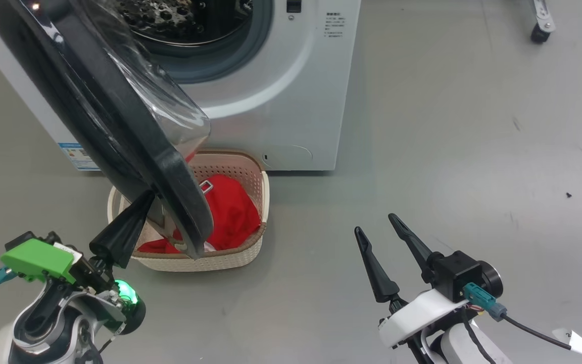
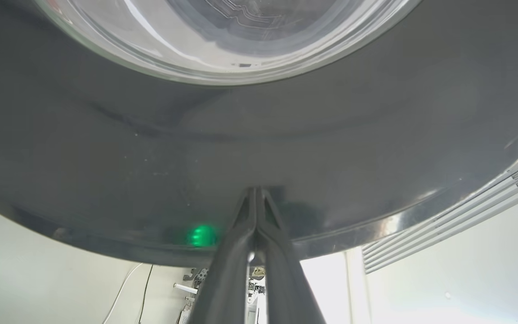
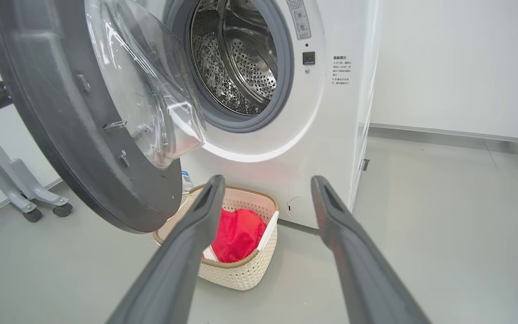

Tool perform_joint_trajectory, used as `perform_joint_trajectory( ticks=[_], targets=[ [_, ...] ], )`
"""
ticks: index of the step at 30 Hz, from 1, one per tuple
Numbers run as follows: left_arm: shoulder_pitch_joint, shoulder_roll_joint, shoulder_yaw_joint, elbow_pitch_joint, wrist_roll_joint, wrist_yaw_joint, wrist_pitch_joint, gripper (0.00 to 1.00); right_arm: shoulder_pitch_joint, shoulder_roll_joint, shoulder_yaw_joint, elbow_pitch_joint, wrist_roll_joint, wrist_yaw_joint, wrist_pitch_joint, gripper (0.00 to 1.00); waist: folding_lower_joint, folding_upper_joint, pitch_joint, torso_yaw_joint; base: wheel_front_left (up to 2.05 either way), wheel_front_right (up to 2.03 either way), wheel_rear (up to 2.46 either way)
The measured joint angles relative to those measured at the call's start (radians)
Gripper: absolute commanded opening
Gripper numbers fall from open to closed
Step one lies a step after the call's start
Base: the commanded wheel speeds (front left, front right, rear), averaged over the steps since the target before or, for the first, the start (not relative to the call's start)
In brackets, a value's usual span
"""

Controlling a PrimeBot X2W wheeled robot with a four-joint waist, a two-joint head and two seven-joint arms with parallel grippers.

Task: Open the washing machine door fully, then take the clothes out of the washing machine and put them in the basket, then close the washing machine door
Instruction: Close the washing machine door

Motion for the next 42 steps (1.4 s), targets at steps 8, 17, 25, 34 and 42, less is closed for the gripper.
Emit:
perform_joint_trajectory(
  ticks=[8,17,25,34,42],
  targets=[
    [-0.022,0.0,0.0,0.003,0.029,0.008,-0.054,0.0,-0.013,0.0,-0.002,-0.015,0.01,-0.001,0.0,1.0,0.0,0.0,0.032,-0.076,0.0,0.0,0.0],
    [-0.084,-0.001,0.02,0.04,0.062,0.008,-0.151,0.0,-0.028,0.0,-0.001,-0.025,0.034,-0.009,0.0,1.0,0.0,0.0,0.071,-0.173,0.0,0.0,0.0],
    [-0.145,-0.001,0.051,0.078,0.064,0.008,-0.238,0.0,-0.041,0.0,0.002,-0.04,0.044,-0.017,0.0,1.0,0.0,0.0,0.103,-0.263,0.0,0.0,0.0],
    [-0.2,-0.003,0.078,0.11,0.069,0.008,-0.317,0.0,-0.046,0.0,0.003,-0.046,0.054,-0.026,0.0,1.0,0.0,0.0,0.128,-0.337,0.0,0.0,0.0],
    [-0.256,-0.003,0.088,0.15,0.097,0.008,-0.374,0.0,-0.047,0.001,-0.008,-0.056,0.061,-0.036,0.0,1.0,0.0,0.0,0.144,-0.383,0.0,0.0,0.0]
  ],
)
